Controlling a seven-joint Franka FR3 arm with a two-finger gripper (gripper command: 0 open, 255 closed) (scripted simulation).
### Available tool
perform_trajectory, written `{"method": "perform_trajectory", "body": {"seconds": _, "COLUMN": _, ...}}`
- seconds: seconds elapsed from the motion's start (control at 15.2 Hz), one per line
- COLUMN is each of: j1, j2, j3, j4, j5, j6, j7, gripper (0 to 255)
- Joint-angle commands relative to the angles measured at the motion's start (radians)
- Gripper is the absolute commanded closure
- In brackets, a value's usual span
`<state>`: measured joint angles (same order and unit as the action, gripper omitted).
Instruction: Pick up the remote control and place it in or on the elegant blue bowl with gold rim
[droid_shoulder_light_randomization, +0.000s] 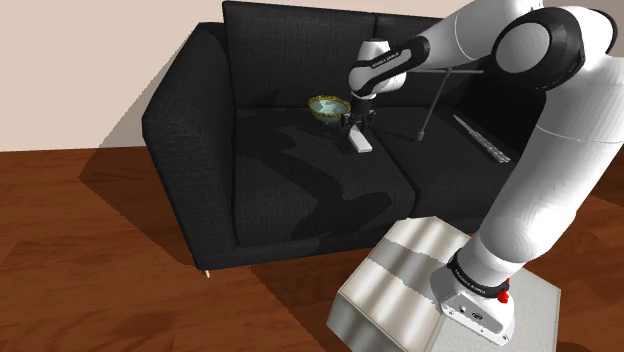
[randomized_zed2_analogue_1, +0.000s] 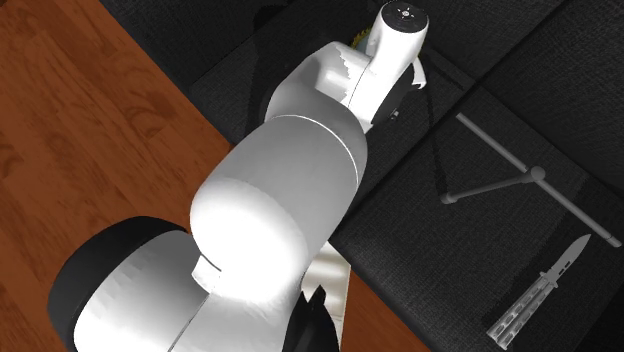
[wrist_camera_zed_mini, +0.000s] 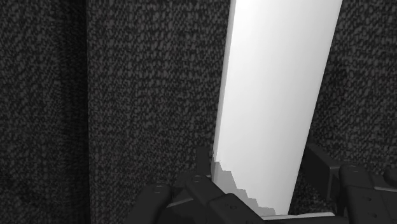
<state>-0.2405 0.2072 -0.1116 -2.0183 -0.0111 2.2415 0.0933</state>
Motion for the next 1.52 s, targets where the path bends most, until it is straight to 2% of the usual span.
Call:
{"method": "perform_trajectory", "body": {"seconds": 0.0, "j1": 0.001, "j2": -0.014, "j3": 0.0, "j4": 0.009, "j5": -0.002, "j6": -0.023, "j7": 0.001, "gripper": 255}}
{"method": "perform_trajectory", "body": {"seconds": 1.45, "j1": 0.004, "j2": -0.114, "j3": -0.001, "j4": 0.185, "j5": -0.012, "j6": -0.299, "j7": 0.002, "gripper": 255}}
